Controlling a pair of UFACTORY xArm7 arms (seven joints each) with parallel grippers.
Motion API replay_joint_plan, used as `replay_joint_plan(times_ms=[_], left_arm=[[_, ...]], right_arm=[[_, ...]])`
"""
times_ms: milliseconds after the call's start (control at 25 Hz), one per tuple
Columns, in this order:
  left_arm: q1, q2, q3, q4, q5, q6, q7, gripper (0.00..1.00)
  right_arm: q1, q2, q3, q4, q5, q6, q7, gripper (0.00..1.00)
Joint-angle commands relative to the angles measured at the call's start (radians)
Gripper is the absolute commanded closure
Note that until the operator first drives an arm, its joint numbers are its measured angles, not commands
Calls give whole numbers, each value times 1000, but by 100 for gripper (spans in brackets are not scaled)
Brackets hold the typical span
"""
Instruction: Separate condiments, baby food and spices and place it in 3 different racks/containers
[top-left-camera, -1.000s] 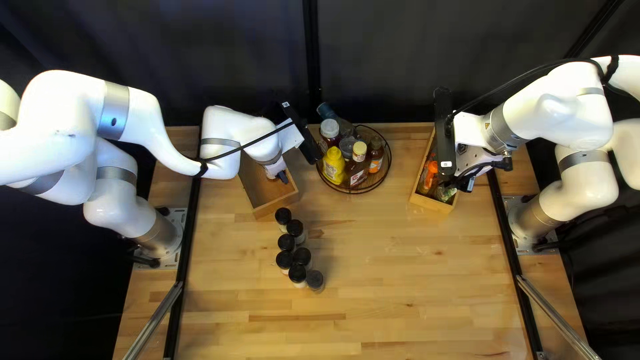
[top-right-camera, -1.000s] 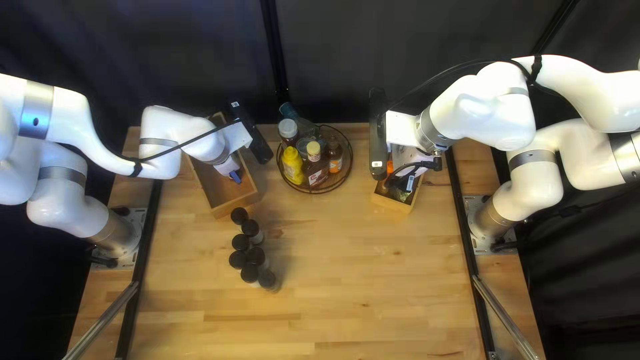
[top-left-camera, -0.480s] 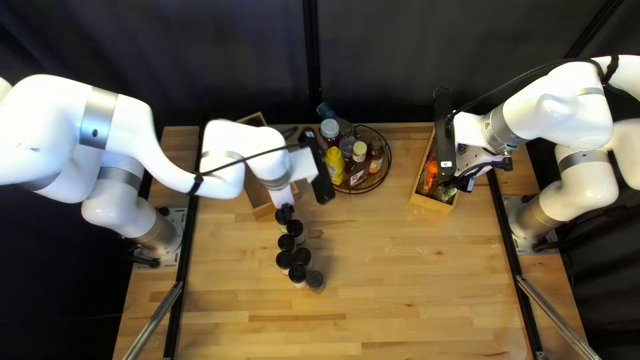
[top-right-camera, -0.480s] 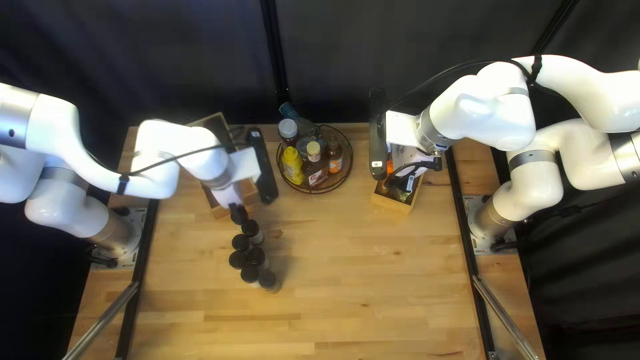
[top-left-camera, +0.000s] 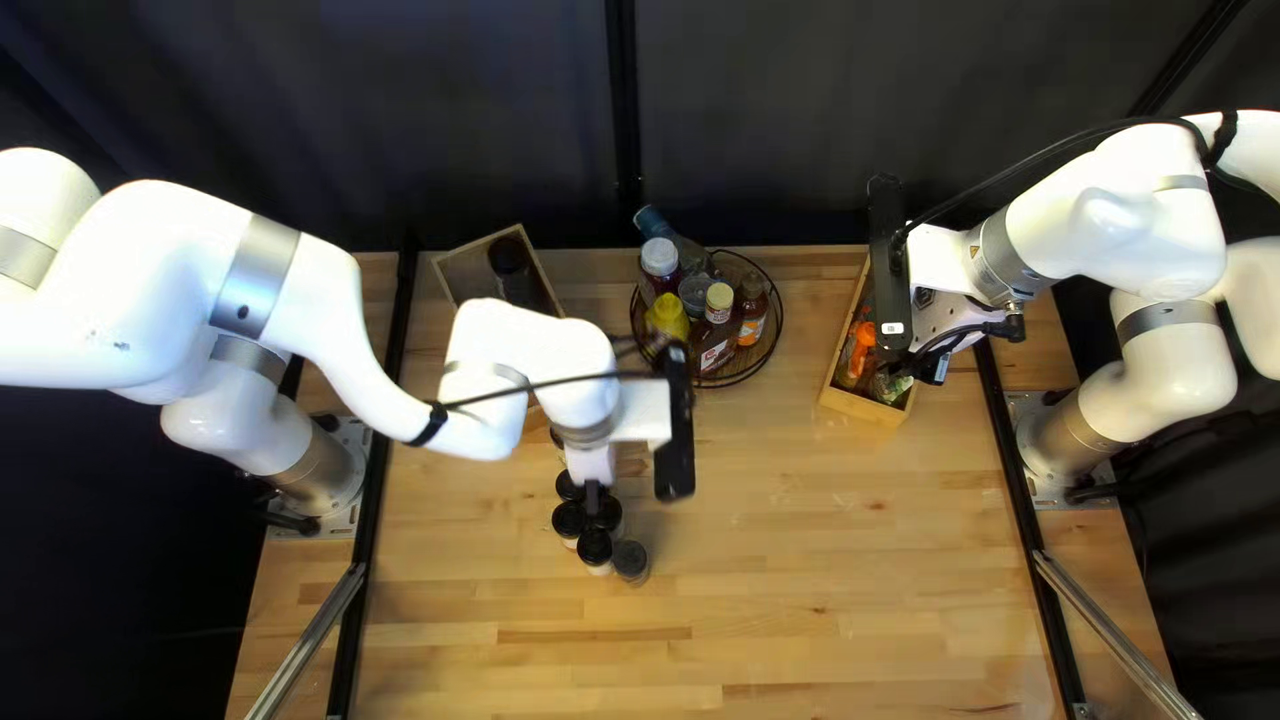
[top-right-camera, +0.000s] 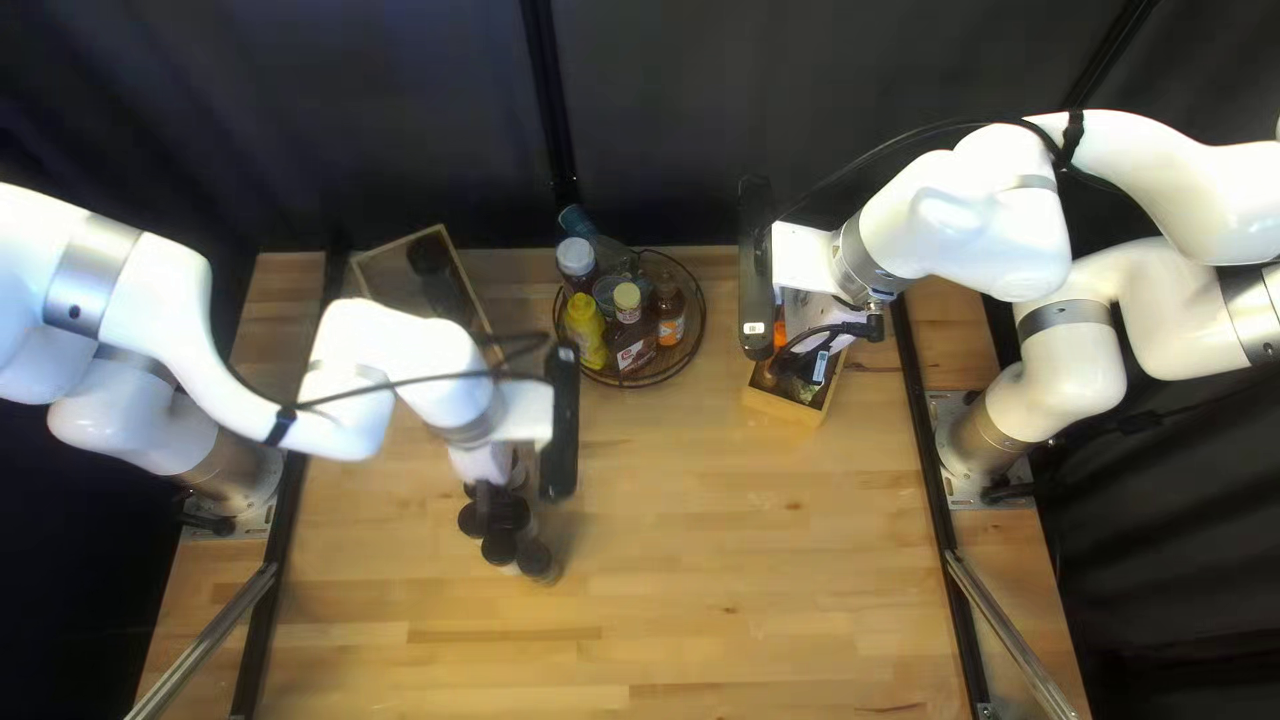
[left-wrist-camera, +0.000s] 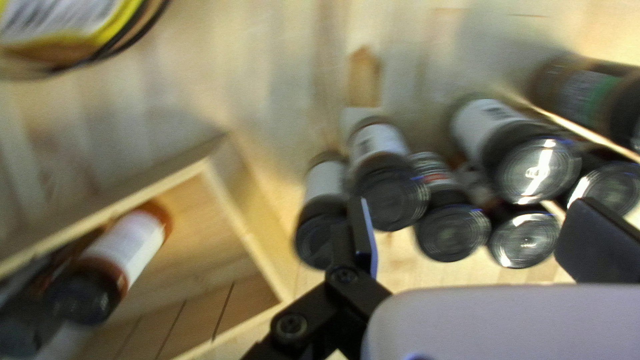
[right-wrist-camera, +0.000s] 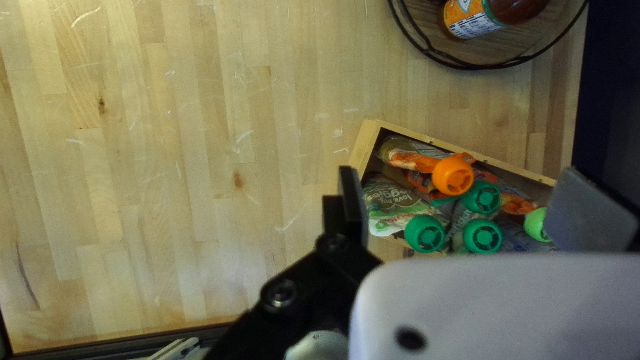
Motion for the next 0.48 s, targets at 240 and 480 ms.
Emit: replay_joint_plan(times_ms=[240, 480], left_arm=[[-78, 70, -74, 84, 43, -58, -5, 0], [-117, 107, -94, 50, 180, -143, -114, 0]], right_arm=[[0, 0, 0, 0, 0, 0, 0, 0], [0, 0, 0, 0, 0, 0, 0, 0]])
